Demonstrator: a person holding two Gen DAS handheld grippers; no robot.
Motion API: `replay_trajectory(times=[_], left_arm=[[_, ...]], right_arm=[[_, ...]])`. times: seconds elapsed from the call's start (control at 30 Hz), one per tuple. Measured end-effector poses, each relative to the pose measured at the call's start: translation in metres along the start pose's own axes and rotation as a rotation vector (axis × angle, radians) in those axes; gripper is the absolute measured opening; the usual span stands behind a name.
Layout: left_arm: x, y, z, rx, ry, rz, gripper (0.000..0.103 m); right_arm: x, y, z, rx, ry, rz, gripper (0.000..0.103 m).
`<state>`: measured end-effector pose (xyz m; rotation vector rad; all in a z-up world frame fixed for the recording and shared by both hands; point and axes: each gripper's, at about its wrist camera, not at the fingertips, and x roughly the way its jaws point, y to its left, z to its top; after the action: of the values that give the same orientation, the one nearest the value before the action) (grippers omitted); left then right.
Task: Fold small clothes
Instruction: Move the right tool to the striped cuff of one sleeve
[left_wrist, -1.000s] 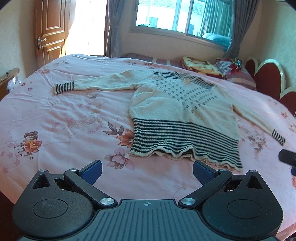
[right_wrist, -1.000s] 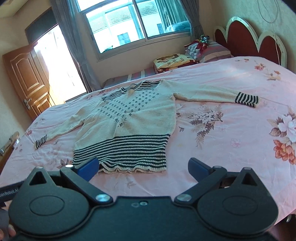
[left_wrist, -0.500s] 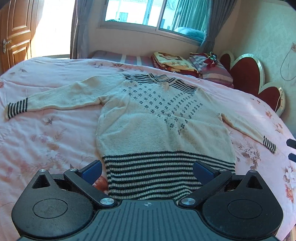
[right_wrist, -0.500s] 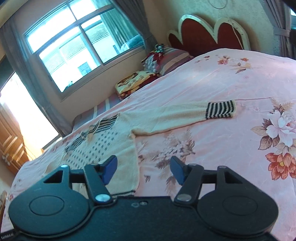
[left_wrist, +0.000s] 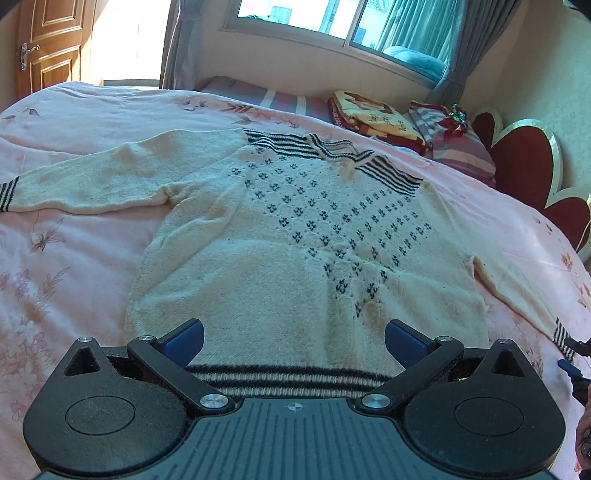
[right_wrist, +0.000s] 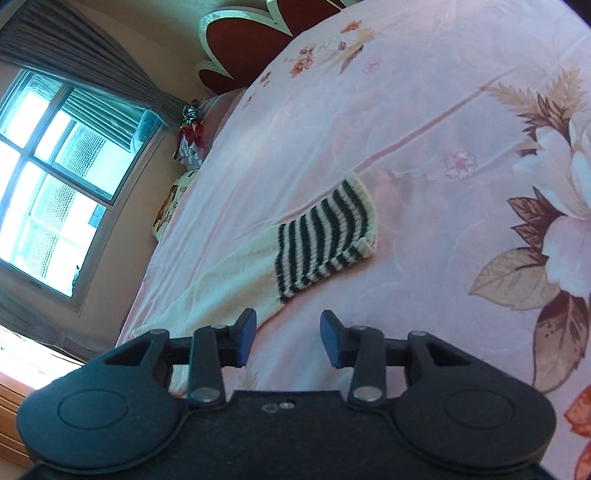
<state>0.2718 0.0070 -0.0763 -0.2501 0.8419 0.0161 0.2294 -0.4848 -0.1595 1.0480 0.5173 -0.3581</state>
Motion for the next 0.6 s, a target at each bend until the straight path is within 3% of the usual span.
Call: replay_trajectory(times=[0.17,0.23,0.3,0.37,0.5,0.6], left_arm=[[0.021,-0.014,0.014,-0.027,0.000,0.024,0.103],[0.028,-0.017,0.018,-0.018,-0.006,0.033,0.103],[0.034,-0.018,0.024,0.004,-0.008,0.052,0.103],[0.039,-0.015,0.030,0.026,-0.018,0.069,0.103],[0.051,0.001,0.044,0.075,-0.049,0.125,0.103],[0.063,0.020,0.052,0.065,-0.056,0.127,0.103]], right_arm=[[0.017,-0.007,0.005,0.078,-0.021,0.039,0.029],[0.021,-0.006,0.005,0.072,-0.034,0.023,0.022],[0.024,-0.008,0.007,0.089,-0.051,0.005,0.006],[0.026,-0.009,0.008,0.098,-0.068,0.011,0.004],[0.031,0.017,0.007,-0.066,-0.094,-0.042,0.006],[0.030,0.032,0.005,-0.140,-0.115,-0.054,0.005]])
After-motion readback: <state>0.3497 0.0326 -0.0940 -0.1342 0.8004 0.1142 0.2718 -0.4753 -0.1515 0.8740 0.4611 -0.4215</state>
